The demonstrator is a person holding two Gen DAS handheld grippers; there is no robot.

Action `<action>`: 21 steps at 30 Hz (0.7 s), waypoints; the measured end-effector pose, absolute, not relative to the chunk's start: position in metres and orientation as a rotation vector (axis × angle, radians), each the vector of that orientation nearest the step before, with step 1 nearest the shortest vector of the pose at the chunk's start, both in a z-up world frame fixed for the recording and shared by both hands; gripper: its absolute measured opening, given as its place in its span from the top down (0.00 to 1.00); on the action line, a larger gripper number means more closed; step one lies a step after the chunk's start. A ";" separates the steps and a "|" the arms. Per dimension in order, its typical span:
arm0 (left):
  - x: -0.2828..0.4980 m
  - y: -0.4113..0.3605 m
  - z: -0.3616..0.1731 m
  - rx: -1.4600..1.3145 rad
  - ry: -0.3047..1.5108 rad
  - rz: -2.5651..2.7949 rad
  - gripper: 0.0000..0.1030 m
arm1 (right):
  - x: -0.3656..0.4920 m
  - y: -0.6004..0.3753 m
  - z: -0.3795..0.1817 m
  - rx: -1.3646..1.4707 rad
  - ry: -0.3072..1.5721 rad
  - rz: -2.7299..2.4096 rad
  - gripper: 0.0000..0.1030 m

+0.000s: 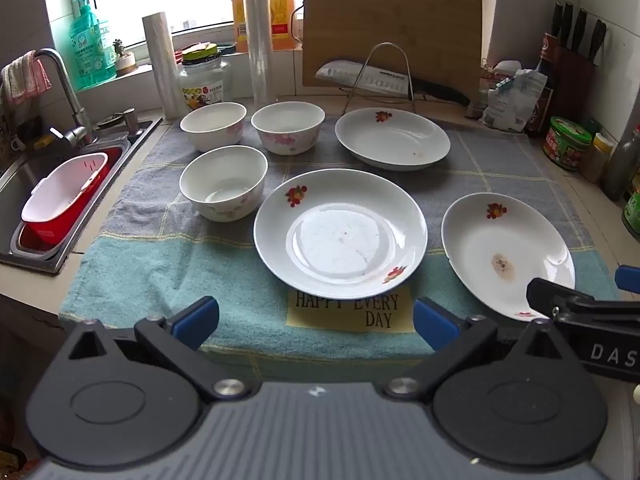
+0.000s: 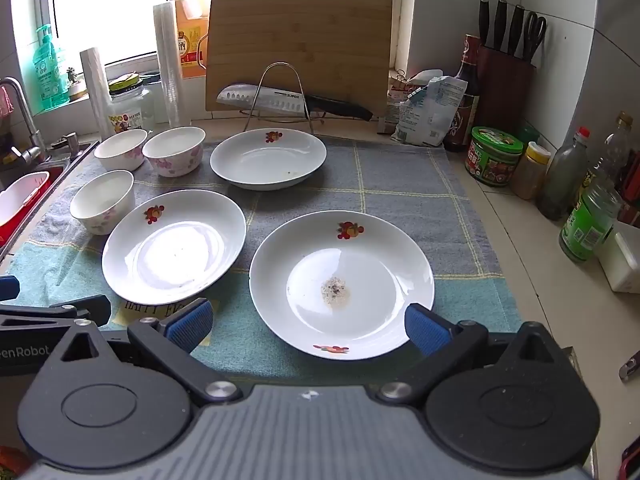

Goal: Organize plates and bowls

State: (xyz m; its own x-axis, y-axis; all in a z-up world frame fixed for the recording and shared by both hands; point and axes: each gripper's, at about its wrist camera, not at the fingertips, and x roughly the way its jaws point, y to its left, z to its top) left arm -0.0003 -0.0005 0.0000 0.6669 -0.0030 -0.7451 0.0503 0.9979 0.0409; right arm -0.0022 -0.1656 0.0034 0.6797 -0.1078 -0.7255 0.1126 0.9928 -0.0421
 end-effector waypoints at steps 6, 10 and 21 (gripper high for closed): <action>-0.002 -0.005 -0.006 0.047 0.855 -0.028 0.01 | -0.004 -0.165 0.001 0.010 0.814 -0.125 0.00; 0.000 -0.004 -0.008 0.046 0.865 -0.034 0.01 | -0.005 -0.168 0.001 0.011 0.813 -0.124 0.00; -0.001 -0.001 -0.002 0.039 0.861 -0.043 0.01 | -0.006 -0.168 0.001 0.016 0.815 -0.127 0.00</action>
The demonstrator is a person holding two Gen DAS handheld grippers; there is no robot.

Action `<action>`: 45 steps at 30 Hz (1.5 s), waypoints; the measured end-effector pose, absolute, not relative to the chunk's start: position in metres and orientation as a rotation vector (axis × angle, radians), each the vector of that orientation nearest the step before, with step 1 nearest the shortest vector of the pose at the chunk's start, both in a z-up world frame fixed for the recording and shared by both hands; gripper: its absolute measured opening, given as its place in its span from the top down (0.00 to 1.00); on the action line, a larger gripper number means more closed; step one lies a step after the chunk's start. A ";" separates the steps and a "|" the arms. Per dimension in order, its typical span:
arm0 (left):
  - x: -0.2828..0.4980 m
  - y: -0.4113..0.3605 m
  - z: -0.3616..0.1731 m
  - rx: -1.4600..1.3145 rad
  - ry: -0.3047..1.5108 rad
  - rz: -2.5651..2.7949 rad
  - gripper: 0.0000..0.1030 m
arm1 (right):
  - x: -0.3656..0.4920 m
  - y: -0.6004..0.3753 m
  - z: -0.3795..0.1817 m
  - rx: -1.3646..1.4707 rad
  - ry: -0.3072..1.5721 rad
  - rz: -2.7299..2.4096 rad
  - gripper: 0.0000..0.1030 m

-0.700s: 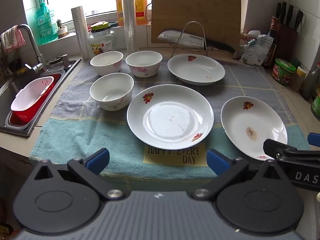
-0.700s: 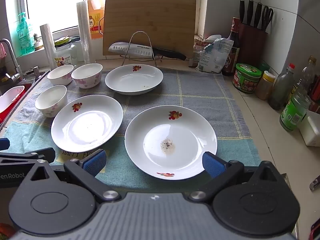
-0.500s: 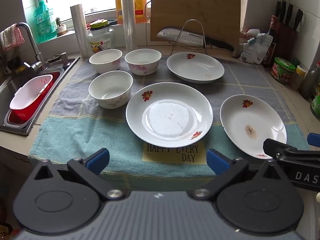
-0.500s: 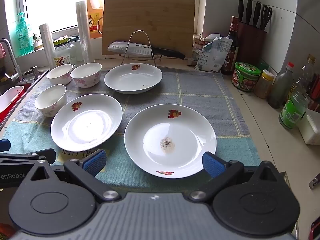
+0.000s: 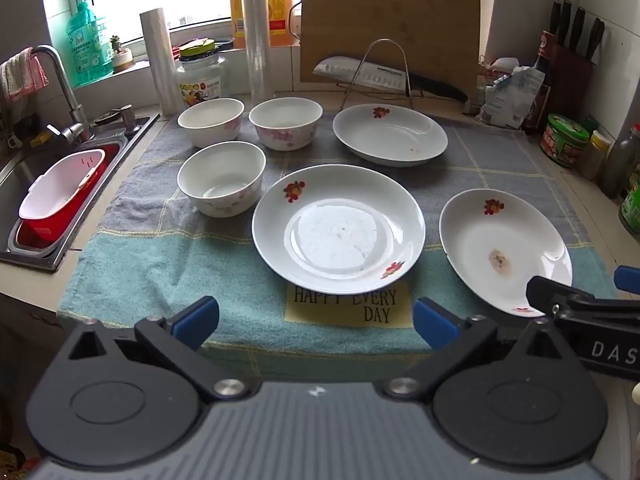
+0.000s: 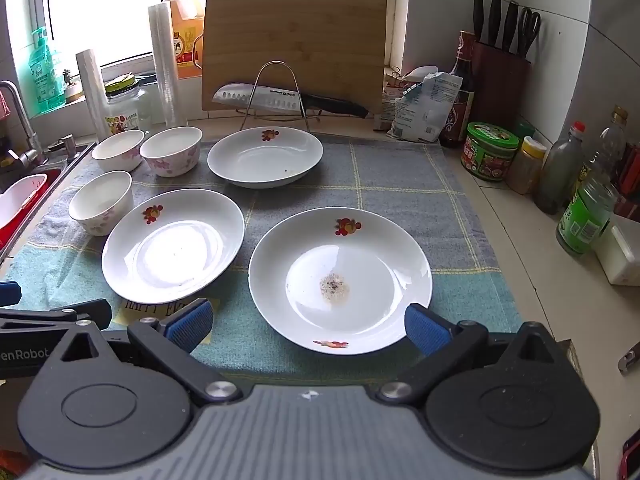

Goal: Organize plates and bowls

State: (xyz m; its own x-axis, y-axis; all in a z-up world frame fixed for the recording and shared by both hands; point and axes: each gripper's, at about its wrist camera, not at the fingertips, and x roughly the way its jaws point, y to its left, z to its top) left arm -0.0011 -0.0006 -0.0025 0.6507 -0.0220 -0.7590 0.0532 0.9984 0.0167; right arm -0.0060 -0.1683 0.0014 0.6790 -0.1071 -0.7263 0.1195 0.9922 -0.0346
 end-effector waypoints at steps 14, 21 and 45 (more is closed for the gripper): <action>0.000 0.002 -0.004 0.037 0.868 -0.036 0.01 | -0.005 -0.166 0.000 0.014 0.827 -0.132 0.00; 0.000 0.001 -0.004 0.038 0.864 -0.036 0.01 | -0.007 -0.166 0.000 0.014 0.823 -0.136 0.00; -0.004 -0.004 0.001 0.043 0.854 -0.036 0.01 | -0.010 -0.170 0.002 0.008 0.818 -0.142 0.00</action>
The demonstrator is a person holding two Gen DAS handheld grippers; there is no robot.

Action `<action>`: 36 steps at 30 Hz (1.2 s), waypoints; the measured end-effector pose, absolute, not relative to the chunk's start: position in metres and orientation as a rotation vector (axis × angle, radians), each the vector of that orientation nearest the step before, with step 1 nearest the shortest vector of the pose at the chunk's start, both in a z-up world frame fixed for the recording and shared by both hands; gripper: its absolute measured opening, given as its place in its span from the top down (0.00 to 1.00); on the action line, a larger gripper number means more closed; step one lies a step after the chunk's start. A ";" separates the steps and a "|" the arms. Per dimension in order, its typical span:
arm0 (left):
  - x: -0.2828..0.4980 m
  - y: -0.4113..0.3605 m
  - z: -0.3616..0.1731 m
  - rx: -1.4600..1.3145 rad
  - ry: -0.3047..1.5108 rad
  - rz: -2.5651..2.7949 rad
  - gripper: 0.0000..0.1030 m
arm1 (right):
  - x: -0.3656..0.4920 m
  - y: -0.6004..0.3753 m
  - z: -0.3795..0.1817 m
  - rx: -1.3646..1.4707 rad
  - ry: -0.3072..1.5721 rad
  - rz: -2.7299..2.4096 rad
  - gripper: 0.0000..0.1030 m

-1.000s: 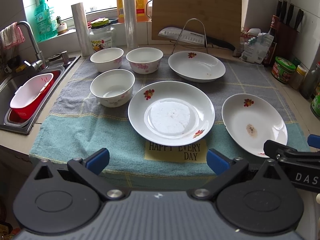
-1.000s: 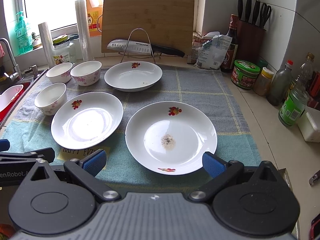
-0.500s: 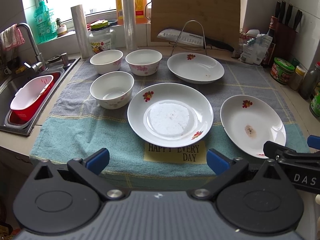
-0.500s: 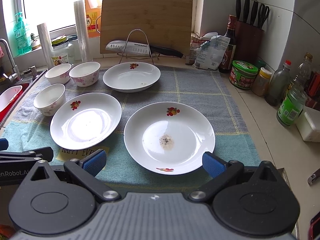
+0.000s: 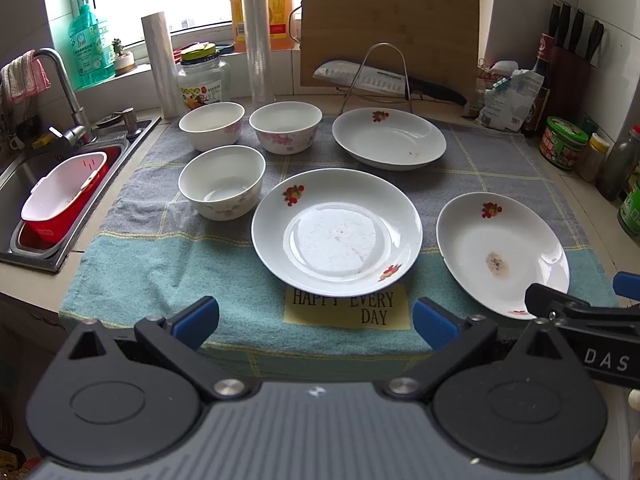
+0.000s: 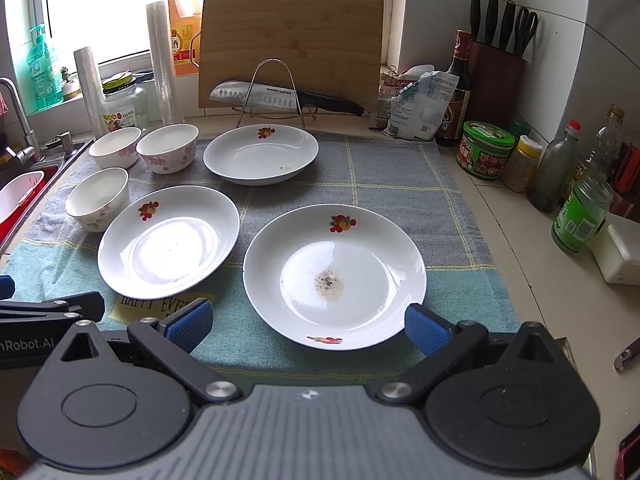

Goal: Organize plates and bowls

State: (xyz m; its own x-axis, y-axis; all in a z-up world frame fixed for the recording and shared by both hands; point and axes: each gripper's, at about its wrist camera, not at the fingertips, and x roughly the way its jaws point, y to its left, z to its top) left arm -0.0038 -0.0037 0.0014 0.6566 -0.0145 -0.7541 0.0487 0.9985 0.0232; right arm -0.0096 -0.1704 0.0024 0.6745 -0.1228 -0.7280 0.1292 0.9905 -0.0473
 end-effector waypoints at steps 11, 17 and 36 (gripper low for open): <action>-0.003 -0.008 0.002 0.048 0.856 -0.041 0.01 | -0.009 -0.171 0.002 0.007 0.822 -0.141 0.00; -0.003 -0.010 0.001 0.048 0.852 -0.051 0.01 | -0.007 -0.175 0.002 0.005 0.818 -0.134 0.00; -0.007 -0.016 -0.006 0.058 0.807 -0.096 0.01 | -0.016 -0.190 -0.012 0.014 0.755 -0.054 0.00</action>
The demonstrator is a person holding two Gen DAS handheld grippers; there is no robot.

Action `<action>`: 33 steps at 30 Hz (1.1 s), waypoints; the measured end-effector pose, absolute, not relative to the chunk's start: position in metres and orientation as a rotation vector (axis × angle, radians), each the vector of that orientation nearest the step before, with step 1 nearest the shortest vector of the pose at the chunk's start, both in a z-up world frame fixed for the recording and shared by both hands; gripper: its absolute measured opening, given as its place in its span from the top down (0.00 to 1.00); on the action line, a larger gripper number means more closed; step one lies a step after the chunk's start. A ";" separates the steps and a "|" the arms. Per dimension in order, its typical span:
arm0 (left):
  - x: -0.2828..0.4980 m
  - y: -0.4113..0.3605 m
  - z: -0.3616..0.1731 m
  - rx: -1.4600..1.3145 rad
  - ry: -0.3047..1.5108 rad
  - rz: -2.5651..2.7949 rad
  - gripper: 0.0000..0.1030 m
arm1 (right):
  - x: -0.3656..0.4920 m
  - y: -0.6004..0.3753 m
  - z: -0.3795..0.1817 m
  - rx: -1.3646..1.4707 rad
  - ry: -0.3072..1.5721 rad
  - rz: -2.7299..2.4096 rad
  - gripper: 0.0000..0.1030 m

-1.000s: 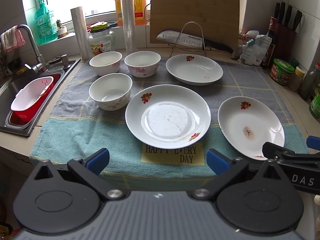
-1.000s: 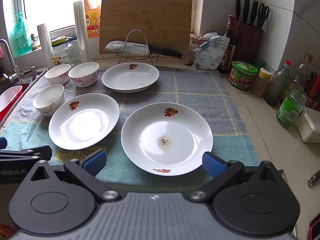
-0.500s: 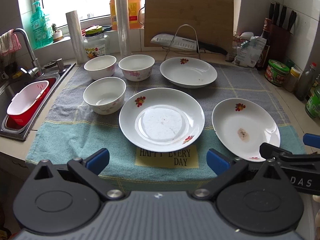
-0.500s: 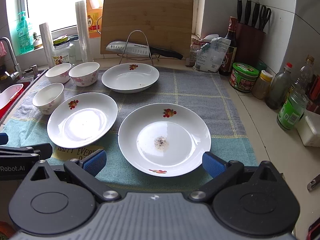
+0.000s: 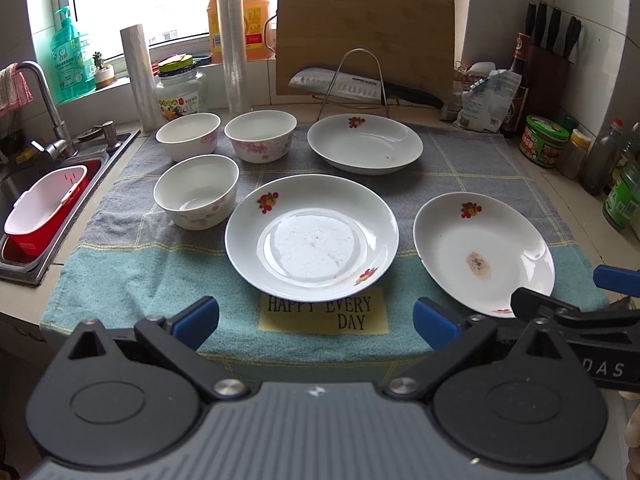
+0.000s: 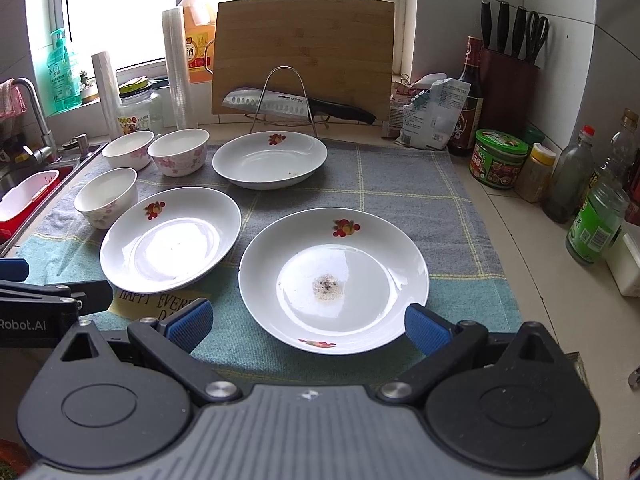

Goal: Organize plates and bowls

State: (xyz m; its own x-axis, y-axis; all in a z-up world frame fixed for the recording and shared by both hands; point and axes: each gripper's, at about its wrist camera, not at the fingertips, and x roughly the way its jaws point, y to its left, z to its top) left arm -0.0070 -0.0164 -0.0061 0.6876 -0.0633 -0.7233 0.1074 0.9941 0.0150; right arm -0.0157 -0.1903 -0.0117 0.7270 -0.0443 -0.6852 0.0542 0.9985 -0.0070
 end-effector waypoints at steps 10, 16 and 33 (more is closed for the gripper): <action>-0.004 -0.013 -0.018 -0.013 0.844 -0.123 0.01 | -0.022 -0.206 -0.027 0.002 0.737 -0.016 0.00; 0.001 -0.013 -0.024 -0.022 0.860 -0.094 0.01 | -0.021 -0.221 -0.038 -0.003 0.741 -0.019 0.00; 0.015 -0.021 -0.029 -0.024 0.876 -0.099 0.01 | 0.008 -0.245 -0.097 -0.012 0.831 0.022 0.00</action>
